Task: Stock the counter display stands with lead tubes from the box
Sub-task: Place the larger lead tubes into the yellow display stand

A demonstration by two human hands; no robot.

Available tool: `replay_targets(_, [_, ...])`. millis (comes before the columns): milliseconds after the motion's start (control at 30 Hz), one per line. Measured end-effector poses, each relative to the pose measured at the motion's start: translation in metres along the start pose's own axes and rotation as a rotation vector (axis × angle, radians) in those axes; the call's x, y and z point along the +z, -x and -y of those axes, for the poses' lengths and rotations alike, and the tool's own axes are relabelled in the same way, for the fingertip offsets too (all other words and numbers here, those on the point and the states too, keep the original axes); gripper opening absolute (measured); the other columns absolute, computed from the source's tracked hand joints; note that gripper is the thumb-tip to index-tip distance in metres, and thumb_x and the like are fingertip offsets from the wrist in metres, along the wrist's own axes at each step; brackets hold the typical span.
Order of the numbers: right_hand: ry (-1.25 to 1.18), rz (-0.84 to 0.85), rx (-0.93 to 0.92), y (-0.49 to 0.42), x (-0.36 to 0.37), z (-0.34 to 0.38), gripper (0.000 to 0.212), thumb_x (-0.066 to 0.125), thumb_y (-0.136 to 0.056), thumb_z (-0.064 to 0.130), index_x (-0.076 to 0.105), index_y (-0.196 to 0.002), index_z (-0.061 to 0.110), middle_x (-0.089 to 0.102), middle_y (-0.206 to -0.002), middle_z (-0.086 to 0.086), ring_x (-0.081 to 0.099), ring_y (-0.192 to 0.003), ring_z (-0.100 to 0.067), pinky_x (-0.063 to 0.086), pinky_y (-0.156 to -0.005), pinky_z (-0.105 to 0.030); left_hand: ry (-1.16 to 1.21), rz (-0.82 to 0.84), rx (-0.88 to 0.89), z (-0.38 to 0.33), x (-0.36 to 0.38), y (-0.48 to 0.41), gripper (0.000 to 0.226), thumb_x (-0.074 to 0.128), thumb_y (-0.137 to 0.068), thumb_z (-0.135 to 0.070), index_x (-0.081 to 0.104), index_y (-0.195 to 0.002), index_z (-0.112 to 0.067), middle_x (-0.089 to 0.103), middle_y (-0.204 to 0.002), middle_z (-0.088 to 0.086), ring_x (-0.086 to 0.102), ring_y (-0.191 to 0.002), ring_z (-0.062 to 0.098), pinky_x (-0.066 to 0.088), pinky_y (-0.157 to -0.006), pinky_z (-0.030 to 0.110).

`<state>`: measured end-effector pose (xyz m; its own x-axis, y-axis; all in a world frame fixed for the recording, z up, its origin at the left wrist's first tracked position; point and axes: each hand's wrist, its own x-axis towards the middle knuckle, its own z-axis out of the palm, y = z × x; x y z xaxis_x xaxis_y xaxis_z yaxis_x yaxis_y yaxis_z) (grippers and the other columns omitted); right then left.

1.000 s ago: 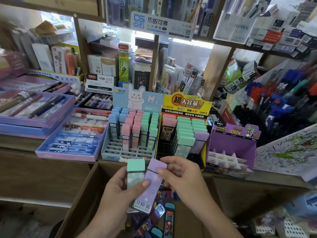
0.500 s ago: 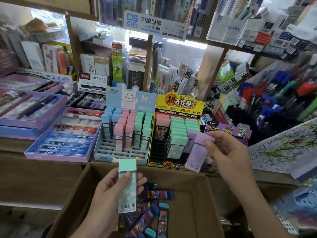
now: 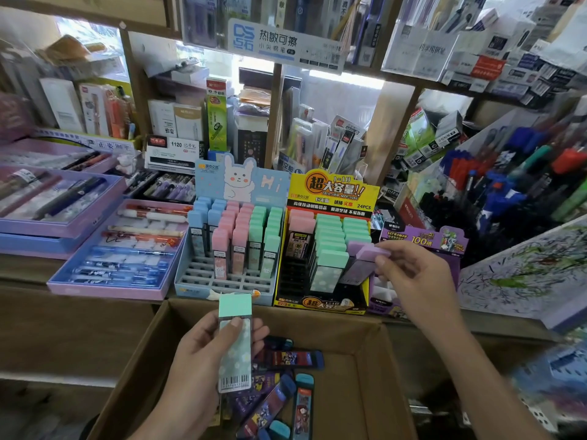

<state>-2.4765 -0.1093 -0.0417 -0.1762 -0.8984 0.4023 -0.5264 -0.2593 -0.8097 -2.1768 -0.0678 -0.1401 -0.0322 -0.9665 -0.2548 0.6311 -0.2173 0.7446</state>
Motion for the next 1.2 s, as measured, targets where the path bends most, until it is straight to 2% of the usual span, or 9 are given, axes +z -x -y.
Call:
replay_targets(67, [0.006,0.016,0.000,-0.001,-0.001,-0.002,0.022,0.069,-0.095,0.002,0.075,-0.106,0.019,0.075,-0.088,0.009,0.072,-0.079,-0.013,0.061,-0.074,-0.029,-0.003,0.002,0.005,0.000,0.000,0.000,0.040,0.071,-0.082,-0.015,0.069,-0.121,-0.005,0.074,-0.111,0.028,0.074,-0.103,0.042,0.064,-0.073,0.036])
replay_targets(233, [0.024,0.081,-0.012,-0.001,-0.004,-0.004,0.026,0.071,-0.094,0.003,0.074,-0.104,0.027,0.074,-0.086,0.014,0.072,-0.077,-0.009,0.058,-0.072,-0.020,-0.017,0.016,0.011,0.000,0.000,0.001,0.042,0.071,-0.084,-0.015,0.066,-0.124,-0.004,0.074,-0.111,0.027,0.074,-0.103,0.042,0.064,-0.073,0.036])
replay_targets(433, [0.091,0.061,-0.005,-0.007,-0.001,-0.011,0.021,0.070,-0.096,0.008,0.075,-0.114,0.018,0.072,-0.090,-0.001,0.070,-0.081,-0.017,0.061,-0.076,-0.039,-0.010,0.007,0.009,0.001,-0.001,0.000,0.043,0.071,-0.082,-0.014,0.066,-0.124,-0.004,0.074,-0.111,0.028,0.074,-0.102,0.042,0.064,-0.073,0.036])
replay_targets(533, [0.194,0.015,-0.083,-0.010,0.006,-0.013,0.022,0.071,-0.095,0.007,0.075,-0.116,0.014,0.064,-0.096,0.006,0.063,-0.080,-0.009,0.057,-0.072,-0.029,-0.021,0.003,0.007,0.001,-0.001,0.000,0.044,0.072,-0.081,-0.016,0.067,-0.124,-0.006,0.075,-0.111,0.027,0.075,-0.103,0.041,0.064,-0.073,0.035])
replay_targets(700, [0.279,-0.009,-0.207,-0.008,0.017,-0.017,0.020,0.070,-0.094,0.003,0.066,-0.109,0.017,0.058,-0.089,0.011,0.059,-0.078,-0.001,0.049,-0.064,-0.013,-0.038,-0.011,0.007,0.001,-0.002,-0.001,0.038,0.073,-0.081,-0.018,0.072,-0.119,-0.011,0.075,-0.113,0.026,0.074,-0.104,0.040,0.064,-0.075,0.035])
replay_targets(767, [0.339,-0.030,-0.234,-0.008,0.019,-0.018,0.016,0.070,-0.095,0.006,0.068,-0.107,0.016,0.057,-0.094,0.010,0.059,-0.079,0.003,0.048,-0.064,-0.013,-0.054,-0.016,0.012,0.001,-0.001,0.000,0.032,0.074,-0.081,-0.019,0.076,-0.112,-0.014,0.075,-0.112,0.025,0.074,-0.104,0.040,0.064,-0.074,0.034])
replay_targets(867, [0.366,-0.056,-0.252,-0.007,0.020,-0.019,0.016,0.069,-0.095,0.007,0.070,-0.110,0.014,0.058,-0.103,0.005,0.058,-0.075,-0.001,0.051,-0.068,-0.023,-0.107,-0.005,0.026,0.001,0.001,0.000,0.025,0.073,-0.082,-0.020,0.079,-0.106,-0.020,0.076,-0.111,0.023,0.075,-0.104,0.037,0.063,-0.075,0.032])
replay_targets(1067, [0.292,-0.094,-0.156,0.012,0.022,-0.006,0.028,0.069,-0.094,0.005,0.065,-0.120,0.017,0.054,-0.103,0.006,0.058,-0.071,-0.007,0.048,-0.065,-0.014,-0.238,0.073,0.115,-0.004,0.013,0.005,0.026,0.071,-0.083,-0.026,0.077,-0.108,-0.027,0.077,-0.111,0.018,0.075,-0.105,0.034,0.062,-0.079,0.028])
replay_targets(1200, [0.032,-0.077,-0.020,0.052,0.032,-0.003,0.026,0.071,-0.093,0.008,0.066,-0.105,0.030,0.064,-0.086,0.010,0.064,-0.074,-0.011,0.050,-0.059,-0.015,-0.343,0.163,0.178,-0.021,0.027,0.006,0.032,0.073,-0.081,-0.034,0.074,-0.113,-0.030,0.077,-0.114,0.013,0.074,-0.109,0.029,0.062,-0.087,0.030])
